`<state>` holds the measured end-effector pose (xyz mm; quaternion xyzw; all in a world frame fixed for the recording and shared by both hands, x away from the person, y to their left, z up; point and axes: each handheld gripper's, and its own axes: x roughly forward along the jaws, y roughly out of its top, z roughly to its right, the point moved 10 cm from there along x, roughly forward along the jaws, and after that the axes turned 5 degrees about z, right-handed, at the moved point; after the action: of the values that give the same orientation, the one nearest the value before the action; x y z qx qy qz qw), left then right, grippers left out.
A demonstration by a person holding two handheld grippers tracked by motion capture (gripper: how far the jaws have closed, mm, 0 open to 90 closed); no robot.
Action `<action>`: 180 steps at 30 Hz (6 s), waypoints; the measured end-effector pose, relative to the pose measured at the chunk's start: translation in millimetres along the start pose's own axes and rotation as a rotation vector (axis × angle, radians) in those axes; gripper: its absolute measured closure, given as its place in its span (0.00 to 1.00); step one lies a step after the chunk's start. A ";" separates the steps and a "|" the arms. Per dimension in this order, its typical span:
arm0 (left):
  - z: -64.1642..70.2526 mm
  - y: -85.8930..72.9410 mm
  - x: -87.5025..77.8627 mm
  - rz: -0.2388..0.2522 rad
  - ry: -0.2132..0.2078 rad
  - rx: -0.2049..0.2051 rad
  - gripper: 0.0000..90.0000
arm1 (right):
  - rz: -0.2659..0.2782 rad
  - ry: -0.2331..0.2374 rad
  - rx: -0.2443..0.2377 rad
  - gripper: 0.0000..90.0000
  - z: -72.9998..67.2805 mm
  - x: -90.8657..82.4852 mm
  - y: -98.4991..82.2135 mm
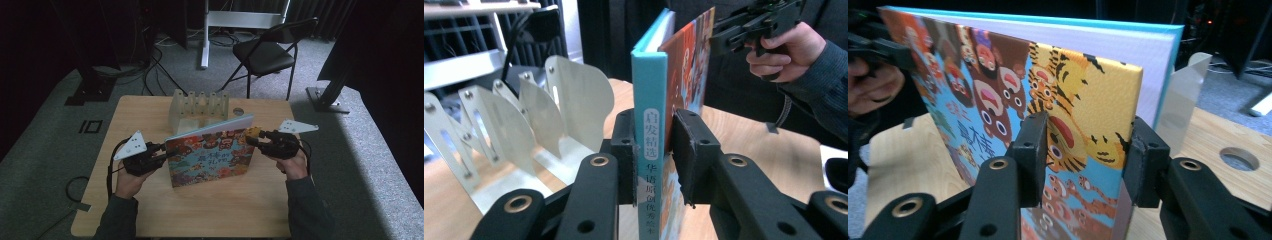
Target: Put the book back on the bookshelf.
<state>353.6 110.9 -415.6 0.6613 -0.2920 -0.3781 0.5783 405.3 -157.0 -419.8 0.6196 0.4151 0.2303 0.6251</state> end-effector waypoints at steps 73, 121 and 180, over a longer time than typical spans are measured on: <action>26.3 5.9 21.9 0.127 -0.072 -0.005 0.72 | 0.000 -0.098 -0.011 0.57 11.4 -20.7 -15.8; 29.0 0.9 42.4 0.136 -0.120 0.018 0.80 | -0.068 -0.165 0.064 0.54 32.7 -34.1 -66.8; 44.5 -0.3 48.5 0.160 -0.058 0.080 0.89 | -0.247 -0.362 0.164 0.51 79.3 -37.2 -162.9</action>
<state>342.7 46.8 -425.7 0.6471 -0.3754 -0.3377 0.5712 411.8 -253.6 -577.4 0.6438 0.3864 0.0027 0.6604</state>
